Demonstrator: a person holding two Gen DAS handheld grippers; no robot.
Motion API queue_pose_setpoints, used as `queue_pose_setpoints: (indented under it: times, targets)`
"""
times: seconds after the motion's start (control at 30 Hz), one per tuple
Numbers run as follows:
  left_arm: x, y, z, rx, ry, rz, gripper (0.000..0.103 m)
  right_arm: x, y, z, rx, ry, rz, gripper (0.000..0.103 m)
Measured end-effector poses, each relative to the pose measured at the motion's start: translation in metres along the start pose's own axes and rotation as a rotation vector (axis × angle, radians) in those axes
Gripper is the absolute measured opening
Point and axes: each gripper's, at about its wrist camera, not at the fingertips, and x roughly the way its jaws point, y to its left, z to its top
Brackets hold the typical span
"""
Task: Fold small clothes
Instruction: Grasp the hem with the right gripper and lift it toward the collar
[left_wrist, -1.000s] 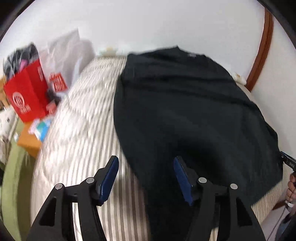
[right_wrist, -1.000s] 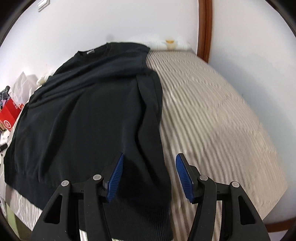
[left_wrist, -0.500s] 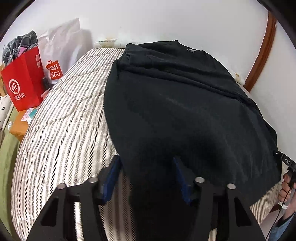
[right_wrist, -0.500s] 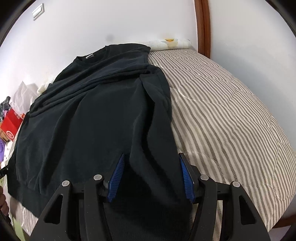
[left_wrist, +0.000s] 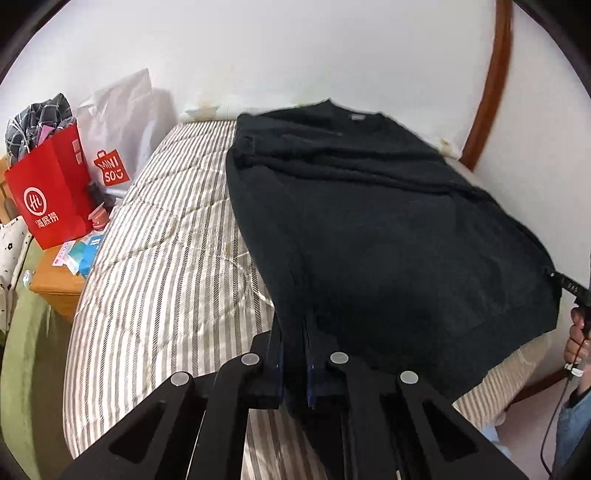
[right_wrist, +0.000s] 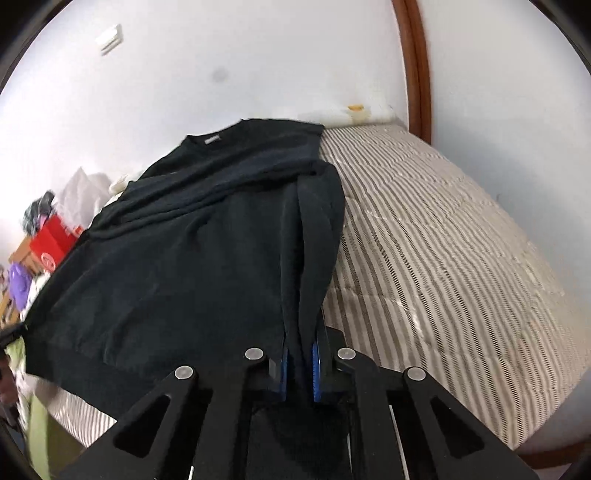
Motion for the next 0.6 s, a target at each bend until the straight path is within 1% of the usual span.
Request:
queue_pose_setpoints:
  times: [0.07,0.17,0.23,0.3,0.37,0.4,0.47,0.5,0.6]
  targets:
    - [-0.006,0.003,0.0,-0.026,-0.008,-0.03,0.008,-0.005,0.001,0.0,-0.008,-0.006,0.005,0.009]
    - [-0.011,0.008,0.007,-0.073,-0.027,-0.071,0.008,-0.006,-0.002,0.005,0.024,-0.016,0.03,0.009]
    - [-0.015,0.009,0.015,-0.084,-0.059,-0.084,0.008,-0.007,-0.005,0.013,0.047,-0.036,0.048,0.009]
    - [-0.023,0.008,0.028,-0.093,-0.116,-0.106,0.008,-0.01,-0.003,0.023,0.058,-0.057,0.076,0.009]
    - [-0.025,0.006,0.044,-0.087,-0.141,-0.108,0.008,-0.015,0.0,0.039,0.059,-0.096,0.088,0.009]
    - [-0.028,0.006,0.053,-0.086,-0.168,-0.106,0.008,-0.017,0.001,0.048,0.062,-0.114,0.091,0.009]
    - [-0.028,0.006,0.065,-0.094,-0.196,-0.094,0.008,-0.022,0.003,0.062,0.064,-0.14,0.097,0.009]
    - [-0.027,0.009,0.075,-0.108,-0.203,-0.084,0.008,-0.023,0.004,0.071,0.066,-0.153,0.098,0.009]
    - [-0.018,0.019,0.103,-0.165,-0.219,-0.086,0.008,-0.022,0.006,0.099,0.074,-0.194,0.109,0.009]
